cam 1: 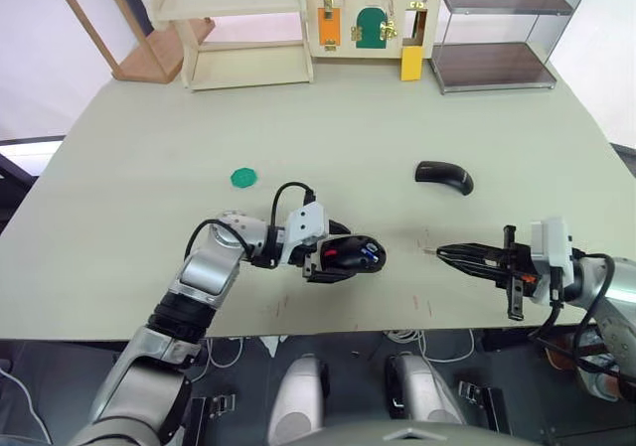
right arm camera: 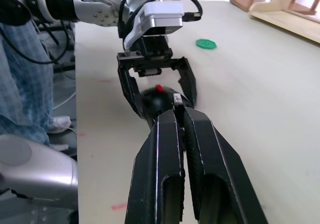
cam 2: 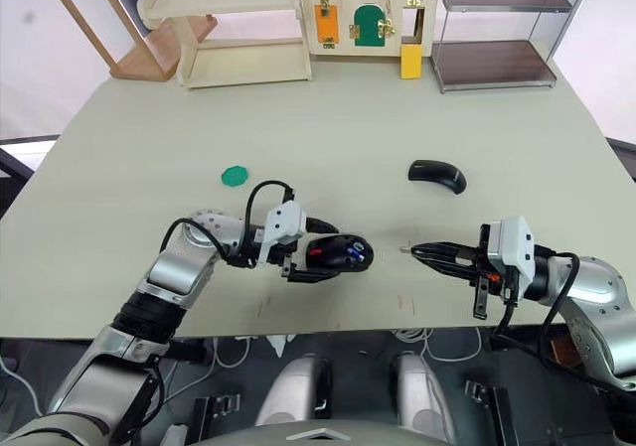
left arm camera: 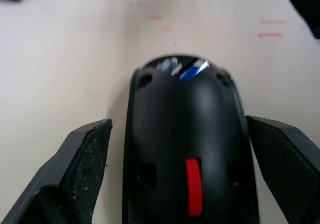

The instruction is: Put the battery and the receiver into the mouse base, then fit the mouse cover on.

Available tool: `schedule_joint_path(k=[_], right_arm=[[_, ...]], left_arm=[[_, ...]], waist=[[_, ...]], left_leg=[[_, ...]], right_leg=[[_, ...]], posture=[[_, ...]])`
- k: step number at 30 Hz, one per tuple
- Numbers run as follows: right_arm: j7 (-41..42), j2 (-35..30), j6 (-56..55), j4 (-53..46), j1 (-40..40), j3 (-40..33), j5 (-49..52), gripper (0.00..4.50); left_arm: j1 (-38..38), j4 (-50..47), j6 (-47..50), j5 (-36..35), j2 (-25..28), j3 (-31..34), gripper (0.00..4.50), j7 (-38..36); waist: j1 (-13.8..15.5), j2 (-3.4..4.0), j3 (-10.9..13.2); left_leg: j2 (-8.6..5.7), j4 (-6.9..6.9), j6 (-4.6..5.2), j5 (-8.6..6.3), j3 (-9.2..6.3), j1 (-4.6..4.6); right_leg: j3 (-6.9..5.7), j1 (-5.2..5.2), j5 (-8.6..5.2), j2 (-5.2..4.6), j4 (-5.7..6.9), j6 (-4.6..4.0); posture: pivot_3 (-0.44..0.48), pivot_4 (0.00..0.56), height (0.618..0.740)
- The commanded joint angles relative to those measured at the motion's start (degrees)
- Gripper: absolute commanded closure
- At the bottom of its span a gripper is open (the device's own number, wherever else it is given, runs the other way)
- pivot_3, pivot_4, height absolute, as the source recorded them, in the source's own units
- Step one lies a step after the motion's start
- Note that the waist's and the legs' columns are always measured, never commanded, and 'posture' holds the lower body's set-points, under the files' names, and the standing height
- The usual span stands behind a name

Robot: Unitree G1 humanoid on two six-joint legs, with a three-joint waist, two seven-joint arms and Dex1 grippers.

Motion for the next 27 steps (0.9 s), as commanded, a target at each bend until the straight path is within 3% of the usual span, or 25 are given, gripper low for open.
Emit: schedule_joint_path(k=[1,12,13,16,19,27], right_arm=[[0.15,0.67,-1.26,-1.26,-0.09,-1.56,0.20,4.50],[0.00,1.56,-0.94,-1.96,1.13,-2.48,0.62,4.50],[0.01,1.60,-0.95,-1.86,1.09,-2.49,0.63,4.50],[0.12,1.54,-0.92,-1.54,0.87,-2.43,0.51,4.50],[-0.64,0.86,1.19,-2.19,1.11,-2.16,0.77,4.50],[-13.94,-4.36,25.99,-10.36,-4.07,0.79,4.47,4.50]], left_arm=[[-0.77,-0.15,0.55,0.12,-1.41,-0.85,0.03,0.30],[-0.56,3.68,0.77,1.79,-3.06,-1.55,0.03,1.88],[-0.52,3.82,0.63,1.86,-3.11,-1.59,0.55,1.95],[-0.52,3.96,0.77,1.69,-3.26,-1.69,1.46,2.13],[-0.54,3.94,0.89,1.77,-3.24,-1.77,1.49,2.26],[-1.41,4.26,1.71,2.57,-2.91,-2.72,1.49,1.46]], waist=[[0.04,0.00,0.00],[0.61,0.03,-0.04],[0.59,0.04,-0.04],[0.56,0.06,-0.06],[0.56,0.07,-0.07],[0.54,0.10,-0.09]], left_leg=[[0.00,0.00,0.00,0.00,-0.01,0.00],[-0.02,0.06,0.00,0.00,-0.02,0.07],[-0.02,0.06,0.00,0.00,-0.02,0.08],[-0.02,0.06,0.00,0.00,-0.02,0.09],[-0.02,0.06,0.00,0.00,-0.03,0.09],[-0.02,0.06,0.00,0.00,-0.03,0.10]], right_leg=[[0.00,0.00,0.00,0.00,0.01,0.00],[0.00,0.13,0.00,-0.02,0.00,0.01],[0.00,0.14,-0.01,-0.02,0.01,-0.01],[0.00,0.14,0.01,-0.01,0.00,0.00],[0.00,0.15,0.03,-0.01,0.00,0.03],[0.00,0.17,0.01,-0.02,0.01,-0.03]], posture=[[0.000,0.150,0.740],[0.000,0.150,0.740],[0.000,0.150,0.740],[0.000,0.150,0.740],[0.000,0.150,0.740],[0.000,0.150,0.740]])
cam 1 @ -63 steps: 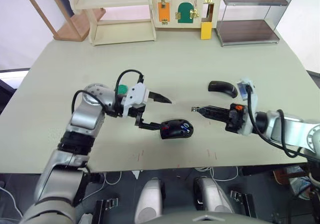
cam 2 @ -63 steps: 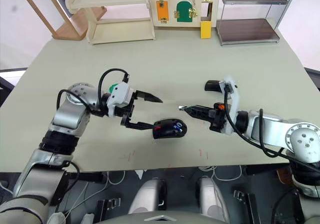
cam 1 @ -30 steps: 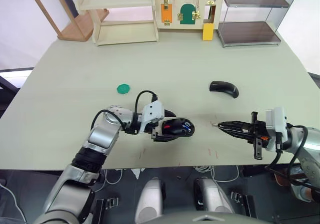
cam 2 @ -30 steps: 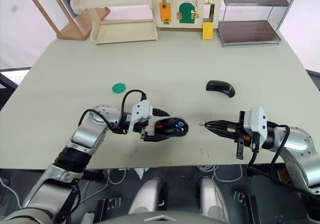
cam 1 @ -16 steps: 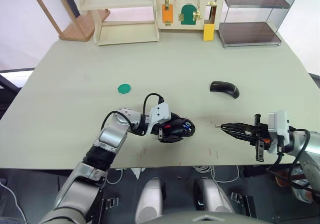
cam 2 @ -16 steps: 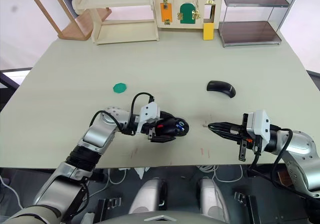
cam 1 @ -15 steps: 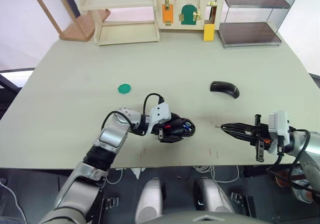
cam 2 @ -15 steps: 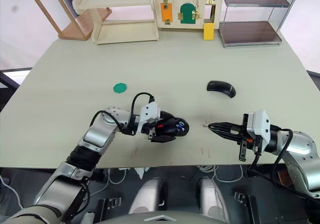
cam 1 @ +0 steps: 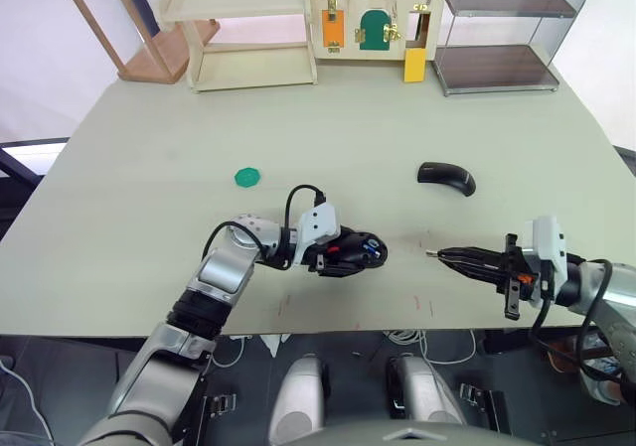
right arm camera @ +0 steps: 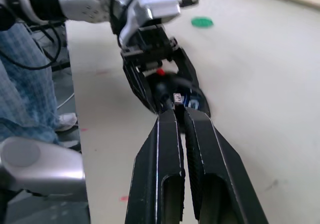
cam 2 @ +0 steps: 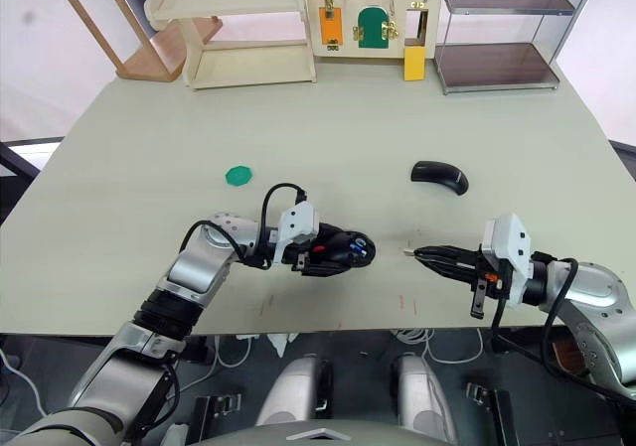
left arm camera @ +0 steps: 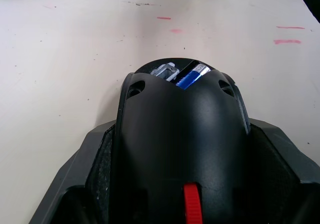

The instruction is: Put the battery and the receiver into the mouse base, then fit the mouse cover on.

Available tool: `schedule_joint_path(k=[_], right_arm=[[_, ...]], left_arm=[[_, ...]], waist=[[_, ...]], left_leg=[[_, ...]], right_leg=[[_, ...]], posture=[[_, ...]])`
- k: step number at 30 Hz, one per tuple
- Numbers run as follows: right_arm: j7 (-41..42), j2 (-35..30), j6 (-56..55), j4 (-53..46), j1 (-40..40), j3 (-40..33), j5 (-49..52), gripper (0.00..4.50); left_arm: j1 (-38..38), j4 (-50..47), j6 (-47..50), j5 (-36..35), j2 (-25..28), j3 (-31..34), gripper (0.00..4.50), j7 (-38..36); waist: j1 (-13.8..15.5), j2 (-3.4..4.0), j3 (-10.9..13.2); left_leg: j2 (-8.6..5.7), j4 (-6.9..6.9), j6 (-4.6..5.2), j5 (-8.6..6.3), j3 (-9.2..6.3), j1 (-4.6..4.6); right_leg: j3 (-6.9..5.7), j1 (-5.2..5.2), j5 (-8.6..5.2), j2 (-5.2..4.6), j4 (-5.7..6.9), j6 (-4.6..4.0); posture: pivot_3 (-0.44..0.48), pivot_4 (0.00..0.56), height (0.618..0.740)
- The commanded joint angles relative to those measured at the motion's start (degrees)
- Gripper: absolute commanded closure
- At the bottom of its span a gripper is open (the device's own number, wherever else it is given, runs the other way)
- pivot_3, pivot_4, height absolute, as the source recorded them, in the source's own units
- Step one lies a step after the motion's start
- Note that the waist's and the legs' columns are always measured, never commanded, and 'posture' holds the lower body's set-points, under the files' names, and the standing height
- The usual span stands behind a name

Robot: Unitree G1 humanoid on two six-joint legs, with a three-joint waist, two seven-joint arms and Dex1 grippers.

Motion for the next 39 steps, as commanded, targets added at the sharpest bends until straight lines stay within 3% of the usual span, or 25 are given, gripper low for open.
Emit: schedule_joint_path(k=[1,9,16,21,27,33,39], right_arm=[[-6.61,-2.07,11.36,-5.20,-5.68,1.46,2.22,4.50],[-17.91,-1.29,34.86,-7.82,-25.26,7.99,7.02,4.50],[-19.50,-0.41,54.83,-2.54,-42.82,14.50,9.99,4.50],[-20.52,4.54,67.31,2.97,-52.98,17.71,10.99,4.50],[-26.18,3.04,69.06,14.22,-61.04,26.57,19.18,4.50],[-40.54,4.47,69.06,31.69,-71.75,37.24,32.01,4.50],[-53.15,7.69,69.06,40.42,-77.88,43.05,45.74,4.50]], left_arm=[[-0.16,1.53,2.02,1.44,0.30,-2.11,1.49,-1.14],[-1.46,4.13,2.34,3.02,0.49,-3.78,1.49,-1.72],[-2.29,5.20,2.62,3.27,-0.09,-4.63,1.49,-2.04],[-2.70,5.40,2.47,3.48,-0.31,-4.98,1.49,-2.12],[-1.42,3.04,3.28,3.45,-0.25,-5.11,1.49,-2.09],[-1.49,3.22,3.17,3.72,-0.59,-5.42,1.49,-1.94],[-1.76,3.68,2.92,4.06,-0.92,-5.58,1.49,-1.67]], waist=[[-0.01,0.00,0.00],[0.23,0.01,-0.02],[0.49,0.04,-0.05],[0.85,0.11,-0.11],[0.71,0.12,-0.11],[0.57,0.13,-0.11],[0.80,0.13,-0.11]], left_leg=[[0.00,0.00,0.00,0.00,0.00,0.00],[-0.01,0.01,0.00,0.00,-0.04,-0.02],[-0.01,0.02,0.00,0.00,-0.08,-0.04],[-0.01,0.02,0.01,0.00,-0.05,-0.06],[-0.06,0.02,0.01,0.00,-0.02,-0.10],[-0.05,0.01,0.01,0.00,-0.01,-0.08],[-0.07,-0.01,0.02,0.00,-0.03,-0.18]], right_leg=[[0.00,0.00,-0.04,0.00,0.00,-0.07],[-0.03,0.00,-0.05,-0.03,-0.01,-0.10],[-0.08,0.00,-0.06,-0.04,-0.01,-0.13],[-0.07,-0.03,-0.05,-0.07,0.01,-0.24],[-0.09,-0.04,-0.04,-0.17,-0.02,-0.23],[-0.09,-0.06,-0.04,-0.18,0.00,-0.24],[-0.12,-0.09,0.05,-0.22,-0.04,-0.09]], posture=[[0.000,0.150,0.740],[0.000,0.150,0.740],[0.000,0.150,0.740],[0.000,0.150,0.740],[0.000,0.150,0.740],[0.000,0.150,0.740],[0.000,0.150,0.740]])
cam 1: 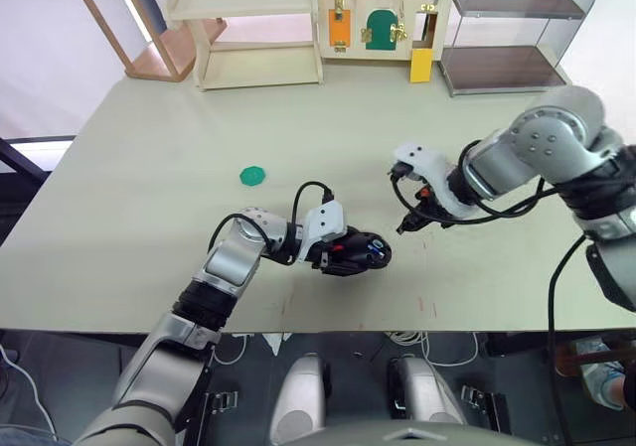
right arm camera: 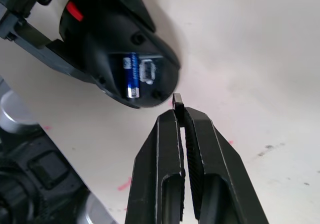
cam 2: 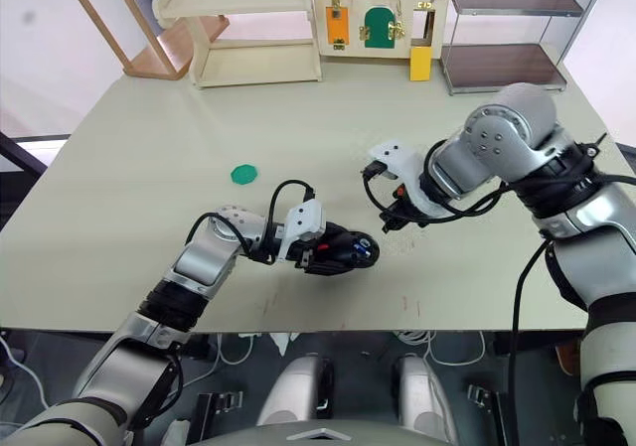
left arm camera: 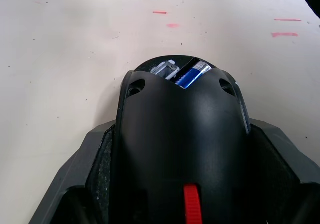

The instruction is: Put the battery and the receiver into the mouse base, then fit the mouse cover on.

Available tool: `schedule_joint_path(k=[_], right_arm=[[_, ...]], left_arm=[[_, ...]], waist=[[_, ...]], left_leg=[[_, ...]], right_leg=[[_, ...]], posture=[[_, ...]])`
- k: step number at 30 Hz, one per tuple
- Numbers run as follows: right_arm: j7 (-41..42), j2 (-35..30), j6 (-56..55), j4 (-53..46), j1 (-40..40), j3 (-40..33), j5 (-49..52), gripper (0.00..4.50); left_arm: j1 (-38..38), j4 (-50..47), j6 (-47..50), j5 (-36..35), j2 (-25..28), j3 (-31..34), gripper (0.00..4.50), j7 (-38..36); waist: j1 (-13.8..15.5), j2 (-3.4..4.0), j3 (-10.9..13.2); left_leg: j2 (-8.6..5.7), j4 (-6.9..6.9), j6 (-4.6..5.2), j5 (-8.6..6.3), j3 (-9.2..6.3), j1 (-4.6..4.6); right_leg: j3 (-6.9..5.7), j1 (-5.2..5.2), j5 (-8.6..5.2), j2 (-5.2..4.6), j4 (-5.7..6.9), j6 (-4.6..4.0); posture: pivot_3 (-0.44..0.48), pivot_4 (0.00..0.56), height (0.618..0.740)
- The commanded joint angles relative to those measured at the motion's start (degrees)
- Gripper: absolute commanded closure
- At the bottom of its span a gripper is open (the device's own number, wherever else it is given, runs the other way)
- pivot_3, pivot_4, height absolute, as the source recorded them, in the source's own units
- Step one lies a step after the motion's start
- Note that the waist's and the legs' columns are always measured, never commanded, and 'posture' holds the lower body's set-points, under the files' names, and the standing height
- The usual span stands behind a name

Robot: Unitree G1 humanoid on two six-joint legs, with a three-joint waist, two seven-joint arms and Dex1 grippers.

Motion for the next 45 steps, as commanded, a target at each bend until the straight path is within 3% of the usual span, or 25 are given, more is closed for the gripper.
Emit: schedule_joint_path(k=[1,17,27,45], right_arm=[[-6.85,0.66,0.32,3.07,-3.03,1.43,7.84,4.50],[-25.28,6.56,0.32,12.65,-7.14,5.85,25.10,4.50],[-28.38,8.66,0.32,14.68,-5.36,4.32,22.20,4.50],[-26.58,7.90,0.32,9.66,-1.83,3.82,17.04,4.50]], left_arm=[[1.21,2.25,1.52,2.72,-0.44,-3.09,1.49,0.18],[-0.08,2.81,2.53,3.77,-2.20,-3.83,1.49,-0.27],[-1.04,3.63,2.35,4.53,-3.42,-3.97,1.49,-0.92],[-1.27,1.71,5.92,5.85,-1.82,-4.94,1.49,-2.06]], waist=[[0.06,0.00,0.00],[0.12,0.00,0.00],[0.05,0.00,0.00],[-0.18,0.00,0.00]], left_leg=[[0.00,0.00,0.00,0.00,-0.02,-0.02],[-0.06,0.03,0.01,0.01,-0.11,-0.05],[-0.05,0.01,0.01,0.01,-0.25,-0.13],[-0.04,-0.03,0.01,0.01,-0.39,-0.15]], right_leg=[[-0.03,0.00,-0.01,0.00,-0.02,-0.01],[-0.10,0.06,-0.05,-0.09,-0.04,-0.08],[-0.22,0.05,-0.02,-0.08,-0.10,-0.03],[-0.36,0.06,-0.05,-0.07,-0.12,-0.06]], posture=[[0.000,0.150,0.740],[0.000,0.150,0.740],[0.000,0.150,0.740],[0.000,0.150,0.740]])
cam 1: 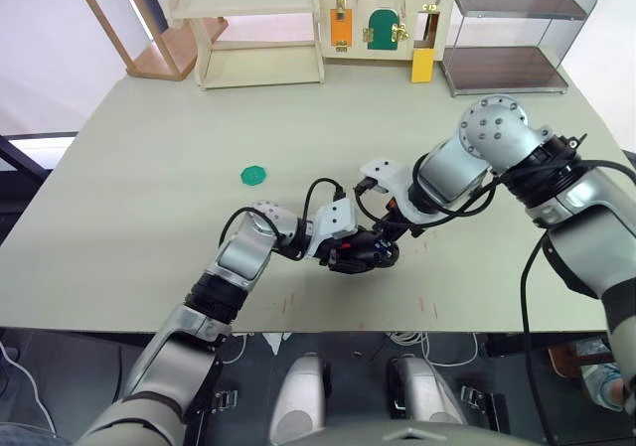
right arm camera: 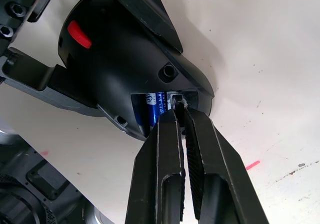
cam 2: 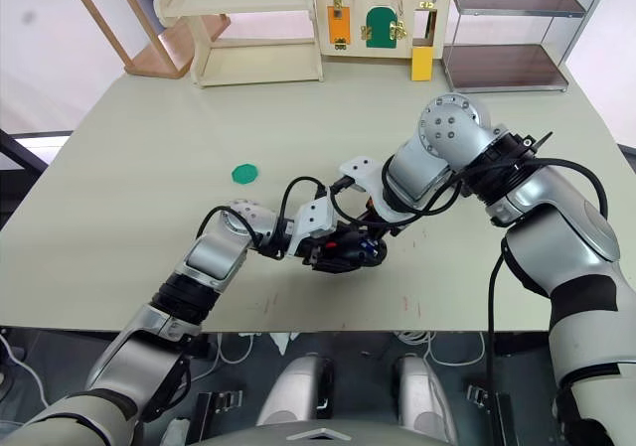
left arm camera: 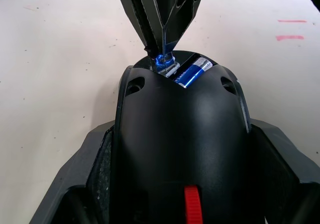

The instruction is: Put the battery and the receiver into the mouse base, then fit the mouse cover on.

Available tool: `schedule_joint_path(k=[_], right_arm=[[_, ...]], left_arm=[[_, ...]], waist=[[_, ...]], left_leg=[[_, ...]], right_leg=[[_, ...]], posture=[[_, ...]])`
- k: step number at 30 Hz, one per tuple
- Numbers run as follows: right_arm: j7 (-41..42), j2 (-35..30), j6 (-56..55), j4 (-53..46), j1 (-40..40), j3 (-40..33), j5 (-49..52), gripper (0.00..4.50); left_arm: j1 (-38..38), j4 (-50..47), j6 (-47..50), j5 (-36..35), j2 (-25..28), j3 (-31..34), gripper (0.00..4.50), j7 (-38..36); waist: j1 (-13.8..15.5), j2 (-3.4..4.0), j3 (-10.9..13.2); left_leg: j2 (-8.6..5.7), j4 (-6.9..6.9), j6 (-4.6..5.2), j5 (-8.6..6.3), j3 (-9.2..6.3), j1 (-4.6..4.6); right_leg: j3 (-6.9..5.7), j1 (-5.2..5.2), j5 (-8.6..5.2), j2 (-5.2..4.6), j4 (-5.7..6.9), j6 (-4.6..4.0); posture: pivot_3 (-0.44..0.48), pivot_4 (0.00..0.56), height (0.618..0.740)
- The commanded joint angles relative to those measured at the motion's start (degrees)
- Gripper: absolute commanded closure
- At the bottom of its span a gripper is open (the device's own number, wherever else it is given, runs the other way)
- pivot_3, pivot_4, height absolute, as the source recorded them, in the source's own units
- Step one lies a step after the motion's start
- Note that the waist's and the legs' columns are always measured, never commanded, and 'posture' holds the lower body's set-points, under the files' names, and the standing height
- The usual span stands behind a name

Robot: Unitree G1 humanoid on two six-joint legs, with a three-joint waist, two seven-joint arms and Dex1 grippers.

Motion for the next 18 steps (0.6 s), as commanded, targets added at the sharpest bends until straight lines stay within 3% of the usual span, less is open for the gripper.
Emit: schedule_joint_path(k=[1,18], right_arm=[[1.19,-0.67,0.36,-1.37,0.24,-0.59,-1.44,4.50],[7.77,-1.18,0.36,-8.42,1.05,-1.06,-8.22,4.50]], left_arm=[[1.72,1.50,2.86,2.13,0.52,-3.65,1.49,-0.78],[1.82,0.58,5.06,1.29,1.02,-3.76,1.49,-1.03]], waist=[[-0.02,0.00,0.00],[-0.78,0.00,0.00]], left_leg=[[0.00,0.00,0.00,0.00,0.00,0.00],[0.01,-0.04,0.00,0.00,-0.04,-0.02]], right_leg=[[0.00,0.00,0.00,0.00,0.00,0.00],[-0.04,0.00,-0.01,-0.01,-0.08,-0.02]], posture=[[0.000,0.150,0.740],[0.000,0.150,0.740]])
